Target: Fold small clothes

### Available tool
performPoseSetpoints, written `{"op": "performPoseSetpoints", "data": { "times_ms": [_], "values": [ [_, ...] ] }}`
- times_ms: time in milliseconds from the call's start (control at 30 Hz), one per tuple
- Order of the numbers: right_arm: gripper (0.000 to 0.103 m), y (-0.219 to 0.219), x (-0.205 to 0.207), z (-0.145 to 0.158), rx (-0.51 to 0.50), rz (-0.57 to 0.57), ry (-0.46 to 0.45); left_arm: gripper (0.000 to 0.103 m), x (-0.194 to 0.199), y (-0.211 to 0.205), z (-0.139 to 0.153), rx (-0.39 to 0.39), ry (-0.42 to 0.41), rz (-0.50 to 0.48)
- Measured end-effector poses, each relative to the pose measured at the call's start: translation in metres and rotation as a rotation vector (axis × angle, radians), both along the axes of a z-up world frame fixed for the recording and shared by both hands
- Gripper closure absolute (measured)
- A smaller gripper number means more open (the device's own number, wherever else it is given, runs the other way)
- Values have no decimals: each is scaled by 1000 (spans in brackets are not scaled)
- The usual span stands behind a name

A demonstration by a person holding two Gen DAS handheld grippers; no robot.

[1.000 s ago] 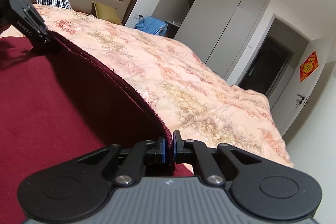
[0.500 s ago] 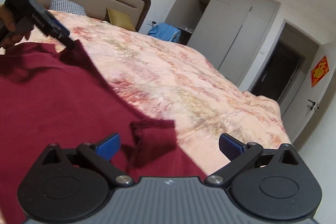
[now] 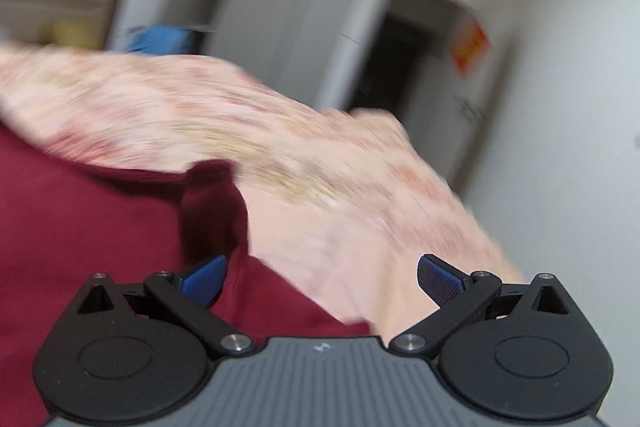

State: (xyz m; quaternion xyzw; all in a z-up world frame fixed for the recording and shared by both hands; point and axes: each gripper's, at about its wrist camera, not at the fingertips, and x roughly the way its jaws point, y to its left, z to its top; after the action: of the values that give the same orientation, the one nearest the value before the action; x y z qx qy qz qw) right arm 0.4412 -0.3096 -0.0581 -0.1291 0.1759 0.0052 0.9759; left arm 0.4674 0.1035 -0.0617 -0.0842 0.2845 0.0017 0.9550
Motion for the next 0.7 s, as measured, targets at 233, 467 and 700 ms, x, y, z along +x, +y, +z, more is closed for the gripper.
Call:
{"op": "performPoseSetpoints", "data": {
  "times_ms": [233, 467, 700],
  "values": [
    [0, -34, 24, -20, 172, -86, 119, 1, 3, -4, -6, 15, 7, -6],
    [0, -28, 21, -22, 140, -93, 110, 1, 3, -3, -7, 12, -1, -7],
    [0, -29, 19, -22, 144, -93, 107, 1, 1, -4, -7, 14, -9, -5]
  ]
}}
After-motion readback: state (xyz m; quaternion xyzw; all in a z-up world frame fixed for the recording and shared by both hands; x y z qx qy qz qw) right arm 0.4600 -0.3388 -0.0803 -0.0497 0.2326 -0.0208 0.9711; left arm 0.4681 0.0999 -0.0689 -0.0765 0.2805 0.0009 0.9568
